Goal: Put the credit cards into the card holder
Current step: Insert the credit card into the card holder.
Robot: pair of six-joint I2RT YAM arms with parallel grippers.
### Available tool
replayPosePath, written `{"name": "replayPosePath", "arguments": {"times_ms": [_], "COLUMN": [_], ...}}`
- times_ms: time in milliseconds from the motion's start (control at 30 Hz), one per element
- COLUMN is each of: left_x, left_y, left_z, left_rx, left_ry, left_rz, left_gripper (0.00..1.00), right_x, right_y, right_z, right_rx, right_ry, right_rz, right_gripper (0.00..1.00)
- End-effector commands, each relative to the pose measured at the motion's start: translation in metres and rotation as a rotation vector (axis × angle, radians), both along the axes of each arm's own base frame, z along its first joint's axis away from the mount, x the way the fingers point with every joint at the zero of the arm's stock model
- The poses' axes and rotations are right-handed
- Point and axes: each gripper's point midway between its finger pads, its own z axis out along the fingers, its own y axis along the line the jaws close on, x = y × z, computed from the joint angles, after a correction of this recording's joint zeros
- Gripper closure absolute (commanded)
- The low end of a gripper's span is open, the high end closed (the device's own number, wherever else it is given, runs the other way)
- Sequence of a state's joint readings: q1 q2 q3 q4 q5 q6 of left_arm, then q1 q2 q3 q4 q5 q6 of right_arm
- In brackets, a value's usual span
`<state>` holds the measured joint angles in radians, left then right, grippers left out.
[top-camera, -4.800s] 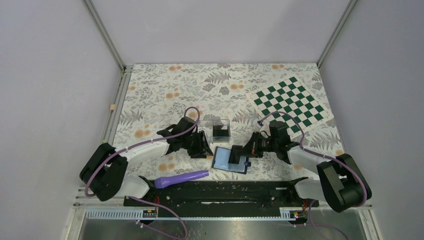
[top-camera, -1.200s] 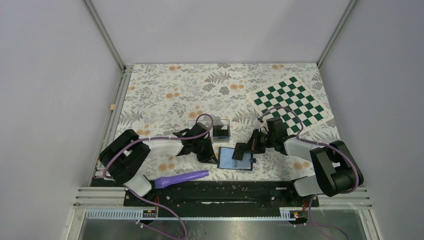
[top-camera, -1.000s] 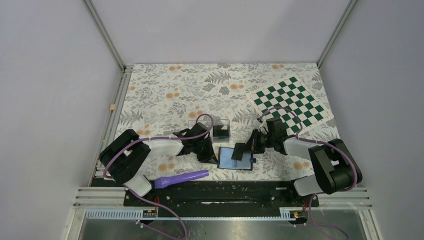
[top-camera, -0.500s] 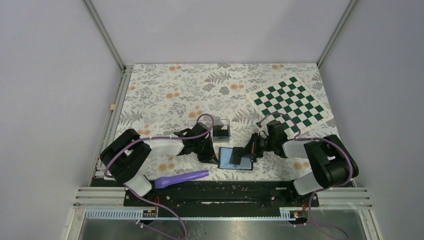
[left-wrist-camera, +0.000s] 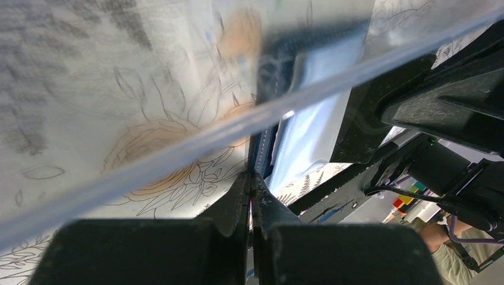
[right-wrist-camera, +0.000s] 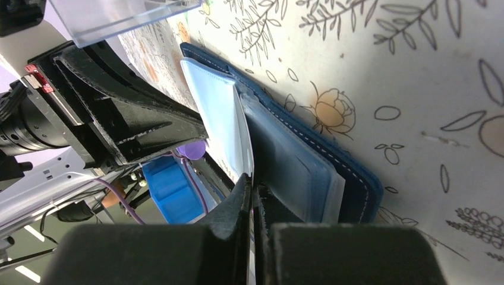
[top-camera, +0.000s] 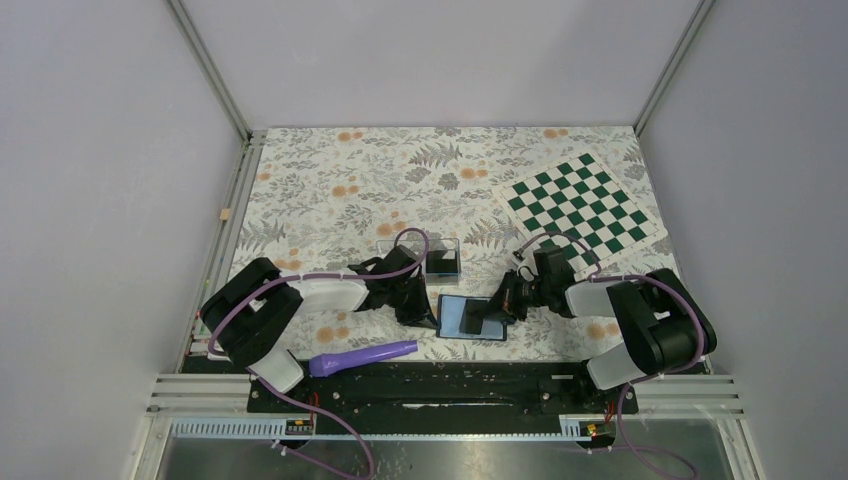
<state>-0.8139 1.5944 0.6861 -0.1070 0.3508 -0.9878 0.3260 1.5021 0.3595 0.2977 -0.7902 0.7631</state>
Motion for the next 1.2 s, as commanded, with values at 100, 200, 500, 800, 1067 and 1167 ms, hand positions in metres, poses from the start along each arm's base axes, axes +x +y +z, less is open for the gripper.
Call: {"name": "replayPosePath", "arguments": {"times_ms": [100, 200, 500, 800, 1067, 1167], "left_x": [0.004, 0.004, 0.003, 0.003, 0.002, 0.002], "left_y": [-0.005, -0.006, -0.009, -0.010, -0.008, -0.007], "left_z": [-0.002, -0.002, -0.002, -0.001, -0.001, 0.000], "left_rx": [0.017, 0.016, 0.013, 0.015, 0.021, 0.025], "left_ry": [-0.024, -0.024, -0.020, -0.025, -0.024, -0.029], "left_rz": [-0.004, -0.009, -0.024, -0.024, -0.020, -0.020], "left_gripper": [1.00, 1.00, 1.00, 1.00, 1.00, 1.00], "right_x": [-0.029, -0.031, -0.021, -0.017, -0.018, -0.018], "right_y": [-0.011, -0.010, -0.008, 0.009, 0.025, 0.020], "right_z": [-0.023, -0.024, -0.023, -0.018, -0.013, -0.010], "right_rx": [-0.061, -0.059, -0.092, -0.101, -0.080, -0.131], "right_ry": [0.130, 0.142, 0.143, 0.137, 0.116, 0.097], "right_rz": [0.009, 0.024, 0.082, 0.146, 0.151, 0.166], "right_gripper": [1.00, 1.00, 1.00, 0.98, 0.87, 0.72]}}
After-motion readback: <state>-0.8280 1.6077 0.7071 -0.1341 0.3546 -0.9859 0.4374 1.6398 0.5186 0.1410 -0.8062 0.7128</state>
